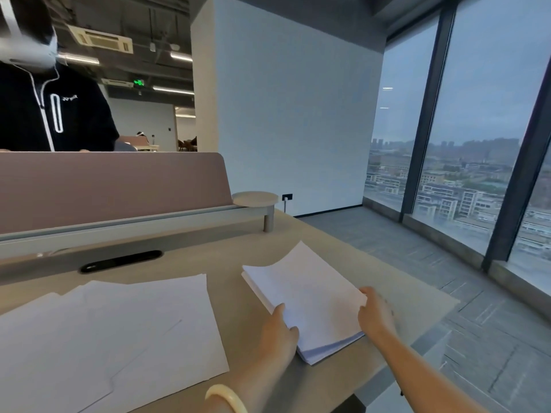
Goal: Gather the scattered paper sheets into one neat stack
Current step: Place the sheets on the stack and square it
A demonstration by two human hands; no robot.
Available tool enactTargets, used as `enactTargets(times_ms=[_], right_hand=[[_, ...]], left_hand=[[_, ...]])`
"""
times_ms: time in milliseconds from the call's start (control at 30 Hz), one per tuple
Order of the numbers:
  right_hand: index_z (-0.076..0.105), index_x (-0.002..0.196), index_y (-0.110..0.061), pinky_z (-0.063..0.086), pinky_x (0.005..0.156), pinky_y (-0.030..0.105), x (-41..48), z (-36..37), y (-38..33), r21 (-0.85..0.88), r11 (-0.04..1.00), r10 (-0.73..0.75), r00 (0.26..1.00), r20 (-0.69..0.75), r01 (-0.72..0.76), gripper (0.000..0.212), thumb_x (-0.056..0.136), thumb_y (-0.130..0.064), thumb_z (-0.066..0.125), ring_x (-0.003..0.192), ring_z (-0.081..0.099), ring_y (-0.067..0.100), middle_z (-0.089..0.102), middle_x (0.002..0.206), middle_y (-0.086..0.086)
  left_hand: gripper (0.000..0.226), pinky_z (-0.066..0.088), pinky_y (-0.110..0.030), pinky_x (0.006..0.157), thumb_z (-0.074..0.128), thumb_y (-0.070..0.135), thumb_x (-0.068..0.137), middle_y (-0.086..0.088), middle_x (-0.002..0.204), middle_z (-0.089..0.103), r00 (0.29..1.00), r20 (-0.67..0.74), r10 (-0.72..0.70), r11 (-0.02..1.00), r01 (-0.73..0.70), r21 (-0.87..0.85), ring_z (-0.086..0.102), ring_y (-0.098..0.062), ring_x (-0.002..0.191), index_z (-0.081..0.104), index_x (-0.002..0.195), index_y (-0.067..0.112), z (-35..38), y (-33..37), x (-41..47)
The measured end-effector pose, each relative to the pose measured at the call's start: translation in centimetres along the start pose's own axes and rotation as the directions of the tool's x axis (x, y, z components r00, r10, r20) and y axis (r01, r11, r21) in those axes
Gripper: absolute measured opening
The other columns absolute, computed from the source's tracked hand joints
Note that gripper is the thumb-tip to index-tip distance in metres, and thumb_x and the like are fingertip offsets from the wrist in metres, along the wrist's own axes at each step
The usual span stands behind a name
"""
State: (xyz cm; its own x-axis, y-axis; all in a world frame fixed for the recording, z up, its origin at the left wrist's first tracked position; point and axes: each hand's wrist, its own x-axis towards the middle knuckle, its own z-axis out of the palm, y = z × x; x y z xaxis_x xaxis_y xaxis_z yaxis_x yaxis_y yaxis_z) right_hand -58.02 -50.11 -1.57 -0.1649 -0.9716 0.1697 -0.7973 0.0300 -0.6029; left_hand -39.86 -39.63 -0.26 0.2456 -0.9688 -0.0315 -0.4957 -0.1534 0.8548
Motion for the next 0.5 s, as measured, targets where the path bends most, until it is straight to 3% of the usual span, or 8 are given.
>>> enactTargets(times_ms=[333,500], right_hand=[[0.030,0.143,-0.021,0.025,0.109,0.039,0.1,1.5,1.2,-0.151,0.989,-0.017,1.000,-0.016,0.014,0.054,0.093,-0.002,0.034,0.133,0.030,0.028,0.037,0.146,0.005],[0.020,0.148,-0.016,0.024,0.111,0.040,0.1,1.6,1.5,-0.095,0.995,0.012,0.999,-0.034,-0.015,0.054,0.096,-0.007,0.031,0.136,0.032,0.029,0.035,0.149,0.009]], left_hand=[[0.064,0.039,-0.026,0.100,0.050,0.033,0.092,-0.002,0.138,0.045,0.999,0.033,0.039,0.976,-0.045,0.215,0.044,-0.018,0.127,0.020,0.147,0.019,0.8,-1.1,0.0],[0.068,0.027,-0.030,0.108,0.039,0.053,0.093,0.000,0.144,0.036,0.992,-0.114,0.054,0.895,0.003,0.446,0.028,-0.021,0.134,0.020,0.147,0.017,0.4,-1.7,-0.4]])
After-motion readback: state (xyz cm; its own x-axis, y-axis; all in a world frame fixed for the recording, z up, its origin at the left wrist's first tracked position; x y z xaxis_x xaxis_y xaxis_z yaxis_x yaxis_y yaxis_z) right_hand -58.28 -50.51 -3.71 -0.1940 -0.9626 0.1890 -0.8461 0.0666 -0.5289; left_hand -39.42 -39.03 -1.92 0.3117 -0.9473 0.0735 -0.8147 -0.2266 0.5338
